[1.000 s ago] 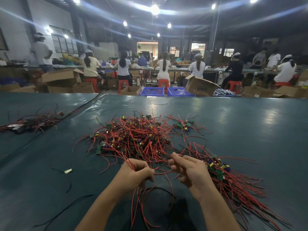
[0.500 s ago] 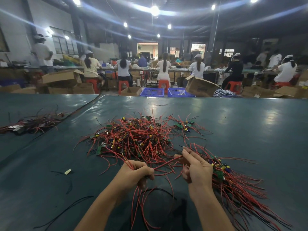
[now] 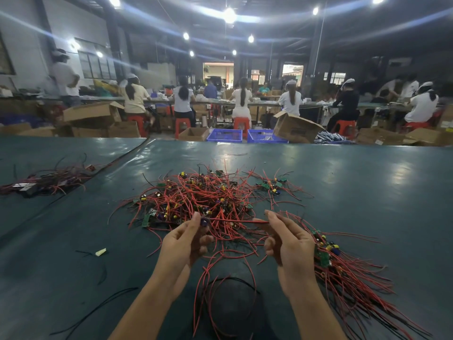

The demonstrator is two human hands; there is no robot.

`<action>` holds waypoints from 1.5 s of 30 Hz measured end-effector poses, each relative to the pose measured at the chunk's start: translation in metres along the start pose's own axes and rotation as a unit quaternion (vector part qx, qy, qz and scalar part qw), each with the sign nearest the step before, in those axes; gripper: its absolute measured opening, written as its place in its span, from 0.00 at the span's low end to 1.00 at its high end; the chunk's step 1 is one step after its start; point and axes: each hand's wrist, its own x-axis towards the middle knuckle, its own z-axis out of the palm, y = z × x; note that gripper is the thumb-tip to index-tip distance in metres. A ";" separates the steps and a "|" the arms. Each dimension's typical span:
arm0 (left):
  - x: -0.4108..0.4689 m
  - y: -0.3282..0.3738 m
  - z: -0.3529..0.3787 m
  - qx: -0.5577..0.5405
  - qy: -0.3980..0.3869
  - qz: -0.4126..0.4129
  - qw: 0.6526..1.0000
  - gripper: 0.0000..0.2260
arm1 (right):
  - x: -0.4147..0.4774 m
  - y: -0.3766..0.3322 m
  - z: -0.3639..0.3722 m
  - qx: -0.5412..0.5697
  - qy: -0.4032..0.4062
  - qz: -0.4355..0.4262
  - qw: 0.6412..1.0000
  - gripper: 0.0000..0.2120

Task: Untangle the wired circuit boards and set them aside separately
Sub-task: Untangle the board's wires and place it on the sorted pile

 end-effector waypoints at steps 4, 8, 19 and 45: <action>0.001 0.004 -0.002 -0.118 0.010 -0.042 0.992 0.17 | -0.006 0.000 0.002 -0.045 -0.130 0.021 0.990 0.08; 0.001 0.008 -0.005 -0.205 -0.005 -0.067 0.976 0.14 | -0.008 0.000 0.000 -0.056 -0.223 0.050 0.972 0.11; -0.006 0.005 0.012 -0.013 -0.083 -0.177 0.981 0.15 | -0.016 0.020 0.019 -0.126 -0.129 0.123 0.976 0.16; -0.020 -0.003 0.014 0.162 -0.112 -0.123 0.973 0.12 | -0.025 0.032 0.028 -0.025 -0.064 0.264 0.962 0.07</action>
